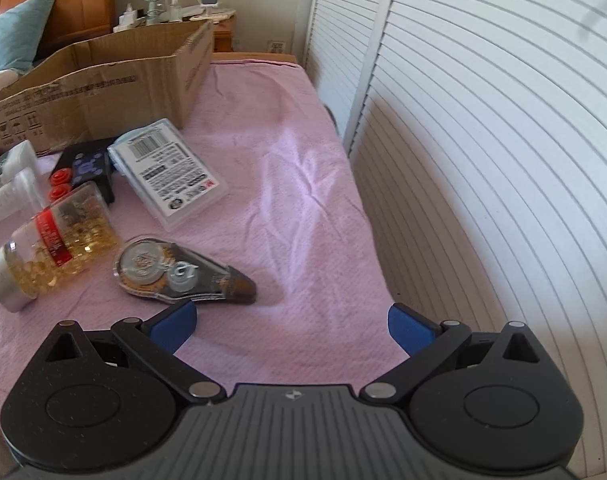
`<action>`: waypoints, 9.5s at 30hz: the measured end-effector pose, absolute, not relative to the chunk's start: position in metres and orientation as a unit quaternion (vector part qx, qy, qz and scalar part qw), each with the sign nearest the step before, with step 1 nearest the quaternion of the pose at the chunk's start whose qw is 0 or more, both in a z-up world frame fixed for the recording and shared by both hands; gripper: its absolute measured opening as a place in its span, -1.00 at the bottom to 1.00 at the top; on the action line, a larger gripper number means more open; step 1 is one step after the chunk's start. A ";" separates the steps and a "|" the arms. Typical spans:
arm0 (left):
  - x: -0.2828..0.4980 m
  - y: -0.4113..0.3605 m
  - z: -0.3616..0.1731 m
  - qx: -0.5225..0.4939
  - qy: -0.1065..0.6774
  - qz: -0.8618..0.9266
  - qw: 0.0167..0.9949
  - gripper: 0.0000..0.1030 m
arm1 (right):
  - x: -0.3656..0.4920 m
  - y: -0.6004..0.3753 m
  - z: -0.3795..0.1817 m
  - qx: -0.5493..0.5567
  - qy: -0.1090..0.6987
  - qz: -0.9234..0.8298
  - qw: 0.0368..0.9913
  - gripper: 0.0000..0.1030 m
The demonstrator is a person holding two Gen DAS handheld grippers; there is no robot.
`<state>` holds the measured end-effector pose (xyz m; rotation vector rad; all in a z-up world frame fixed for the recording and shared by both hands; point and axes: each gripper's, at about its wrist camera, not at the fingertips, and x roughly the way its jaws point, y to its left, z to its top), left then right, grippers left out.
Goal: Organize rigid objects
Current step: 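Close left tool on elephant toy while right tool grasps correction tape, then carry elephant into cardboard box and open left tool while right tool carries tape, then lower correction tape into the box and open right tool, then move left tool to red toy train while right tool approaches amber capsule bottle, then close left tool on red train while right tool grasps capsule bottle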
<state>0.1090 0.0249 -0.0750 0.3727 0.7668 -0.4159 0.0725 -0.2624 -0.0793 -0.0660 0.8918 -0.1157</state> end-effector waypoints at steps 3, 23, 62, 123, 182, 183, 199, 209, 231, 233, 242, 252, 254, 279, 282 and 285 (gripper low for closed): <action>0.108 0.028 -0.072 0.170 0.371 -0.193 0.892 0.47 | 0.070 -0.253 -0.077 -0.034 0.426 -0.034 0.904 1.00; 0.080 0.036 -0.073 0.093 0.388 -0.083 0.913 0.50 | 0.073 -0.225 -0.084 0.001 0.398 -0.014 0.917 1.00; 0.084 0.032 -0.070 0.116 0.392 -0.096 0.908 0.45 | 0.085 -0.214 -0.088 0.001 0.385 -0.072 0.920 0.79; 0.316 0.017 0.010 0.095 0.389 -0.096 0.911 0.76 | 0.234 -0.201 0.035 -0.066 0.340 0.121 0.930 0.79; 0.122 0.059 -0.006 0.033 0.379 -0.063 0.923 0.95 | 0.180 -0.186 0.006 -0.021 0.409 0.182 0.894 1.00; 0.121 0.059 -0.010 0.027 0.382 -0.058 0.922 0.95 | 0.176 -0.187 0.000 -0.014 0.413 0.183 0.892 1.00; 0.112 0.074 -0.049 -0.021 0.406 -0.028 0.913 0.95 | 0.127 -0.170 -0.056 -0.028 0.465 0.201 0.862 1.00; 0.144 0.084 -0.059 -0.002 0.392 -0.019 0.920 0.95 | 0.092 -0.147 -0.074 -0.113 0.451 0.160 0.871 1.00; 0.152 0.087 -0.099 0.005 0.364 -0.040 0.931 1.00 | 0.091 -0.152 -0.081 -0.097 0.442 0.160 0.877 1.00; 0.158 0.086 -0.098 0.009 0.364 -0.041 0.930 0.98 | 0.091 -0.152 -0.081 -0.098 0.441 0.161 0.877 1.00; 0.174 0.078 -0.098 0.024 0.338 -0.077 0.938 0.71 | 0.090 -0.152 -0.082 -0.099 0.439 0.164 0.878 1.00; 0.186 0.081 -0.096 -0.015 0.337 -0.080 0.938 0.49 | 0.090 -0.152 -0.082 -0.098 0.440 0.162 0.878 1.00; 0.188 0.081 -0.095 -0.022 0.336 -0.079 0.938 0.20 | 0.090 -0.152 -0.082 -0.098 0.440 0.162 0.878 1.00; 0.141 0.091 -0.096 0.028 0.328 -0.038 0.944 0.44 | 0.088 -0.148 -0.073 -0.097 0.425 0.150 0.887 1.00; 0.141 0.092 -0.096 0.025 0.329 -0.039 0.943 0.44 | 0.091 -0.145 -0.072 -0.098 0.424 0.145 0.889 1.00; 0.141 0.090 -0.095 0.030 0.329 -0.035 0.943 0.44 | 0.097 -0.142 -0.074 -0.098 0.427 0.139 0.888 1.00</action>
